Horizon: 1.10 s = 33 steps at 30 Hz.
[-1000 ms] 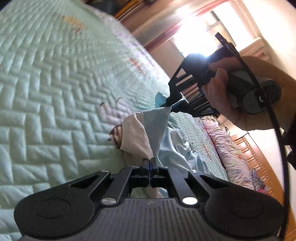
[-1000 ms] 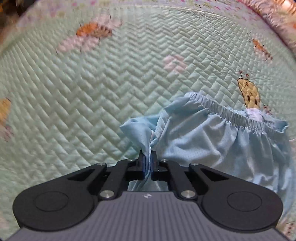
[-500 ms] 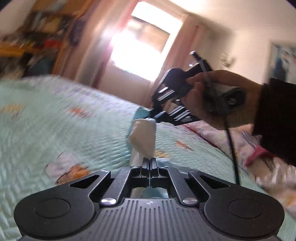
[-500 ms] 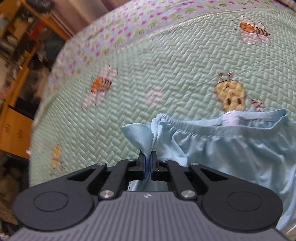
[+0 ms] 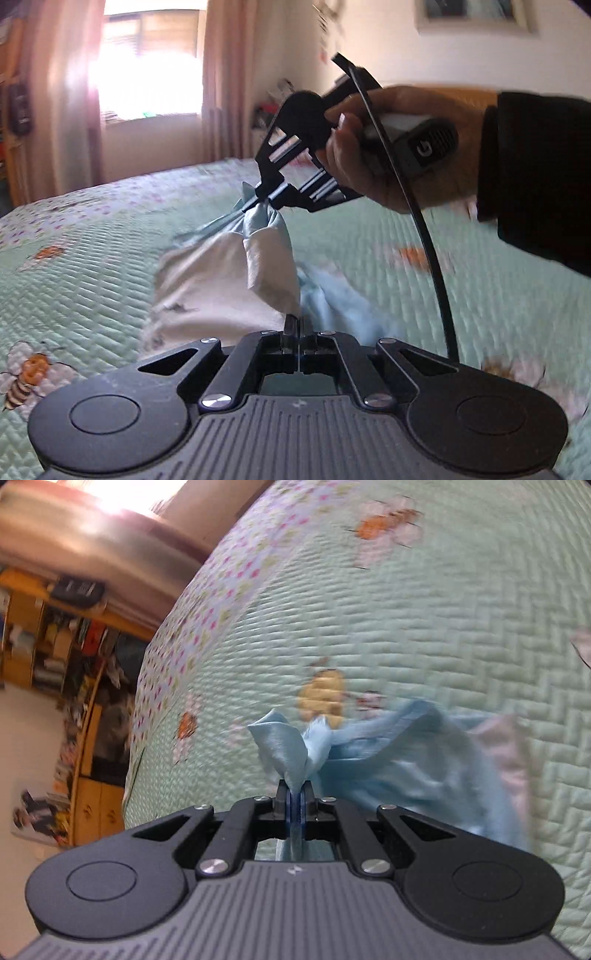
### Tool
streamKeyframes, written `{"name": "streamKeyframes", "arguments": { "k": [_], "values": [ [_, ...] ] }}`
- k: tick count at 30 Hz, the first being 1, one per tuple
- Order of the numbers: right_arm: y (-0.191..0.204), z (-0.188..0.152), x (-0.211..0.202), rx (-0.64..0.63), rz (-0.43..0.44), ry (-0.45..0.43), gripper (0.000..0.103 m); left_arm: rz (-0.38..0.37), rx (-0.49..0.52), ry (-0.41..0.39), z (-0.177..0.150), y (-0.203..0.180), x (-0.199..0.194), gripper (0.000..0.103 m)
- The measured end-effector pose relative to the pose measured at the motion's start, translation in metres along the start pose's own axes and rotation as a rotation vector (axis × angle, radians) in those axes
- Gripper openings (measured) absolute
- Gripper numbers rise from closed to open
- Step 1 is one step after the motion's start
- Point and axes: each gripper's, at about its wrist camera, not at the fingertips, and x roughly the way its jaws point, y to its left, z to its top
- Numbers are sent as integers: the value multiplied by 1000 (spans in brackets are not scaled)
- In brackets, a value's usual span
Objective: Fold clothes
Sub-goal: 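Lift the gripped edge with both tools and fold the jacket over onto itself, then open both tools to release the folded jacket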
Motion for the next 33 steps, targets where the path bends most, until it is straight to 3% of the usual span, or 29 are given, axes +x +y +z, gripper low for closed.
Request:
{"name": "streamKeyframes", "arguments": {
  "k": [4,10,19,21,27,29,31,33],
  "values": [
    [-44,-1,0,66,57,10,5,9,67,47,-9,-19,11,0],
    [-72,0,-18,106,144,-17,5,27,187,48,-6,-40,13,0],
    [-124,3,-16,197,130,-20,6,-14,256,149,-12,-68,37,1],
    [-132,2,-12,199,109,5,13,-19,270,180,-17,-69,43,4],
    [-152,-7,-26,251,160,-14,33,-9,297,179,-20,-76,37,25],
    [-151,-12,-45,230,136,-60,38,-12,301,171,-21,-75,31,40],
    [-144,-21,-69,174,129,-116,38,-10,296,155,-23,-77,22,52],
    [-134,-33,-88,107,145,-153,38,-15,284,139,-25,-77,8,54]
  ]
}}
